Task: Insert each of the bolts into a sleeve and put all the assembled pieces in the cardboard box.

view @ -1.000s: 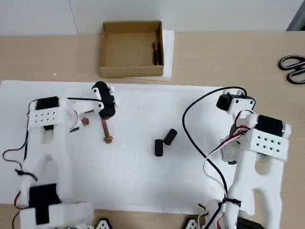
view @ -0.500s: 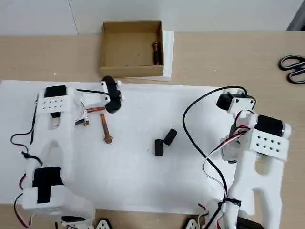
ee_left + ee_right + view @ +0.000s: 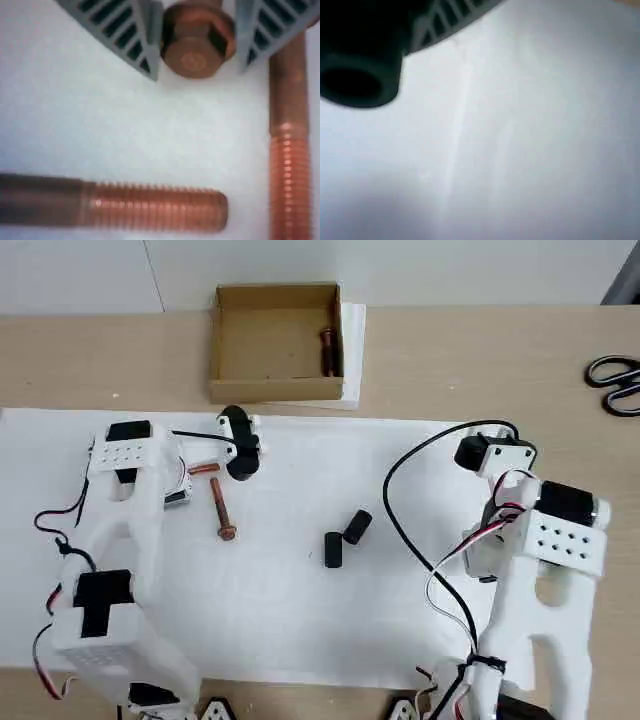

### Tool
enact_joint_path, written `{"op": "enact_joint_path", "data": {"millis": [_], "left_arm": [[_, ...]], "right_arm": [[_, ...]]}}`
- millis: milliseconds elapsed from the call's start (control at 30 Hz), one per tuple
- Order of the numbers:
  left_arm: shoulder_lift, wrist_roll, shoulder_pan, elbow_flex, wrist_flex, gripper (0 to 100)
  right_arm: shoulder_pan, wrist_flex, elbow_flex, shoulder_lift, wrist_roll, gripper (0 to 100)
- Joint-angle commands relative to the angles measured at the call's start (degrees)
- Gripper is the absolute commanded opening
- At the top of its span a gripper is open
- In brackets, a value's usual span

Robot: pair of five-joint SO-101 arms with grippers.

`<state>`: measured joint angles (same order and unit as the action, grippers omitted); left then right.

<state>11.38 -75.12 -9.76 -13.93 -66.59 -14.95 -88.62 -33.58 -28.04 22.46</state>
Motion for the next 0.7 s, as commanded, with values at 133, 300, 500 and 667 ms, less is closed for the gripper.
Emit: {"op": "enact_joint_path", "data": {"millis": [133,300,500,667], "left_arm": [[-0.26,-0.53,-1.49,12.26,-11.08,10],[-0.18,-0.62,-2.46,15.25,-14.95,8],[0.79,-0.70,-4.22,13.58,-14.68,8],[4.48,-0.79,-6.42,13.67,-12.66,8]], "right_arm": [[-0.48,0.92,0.35,-1.45,0.70,0.4],[-0.48,0.66,0.35,-1.54,0.70,0.4],[-0.48,0.40,0.35,-1.54,0.70,0.4],[-0.48,0.40,0.35,-1.54,0.62,0.4]]}}
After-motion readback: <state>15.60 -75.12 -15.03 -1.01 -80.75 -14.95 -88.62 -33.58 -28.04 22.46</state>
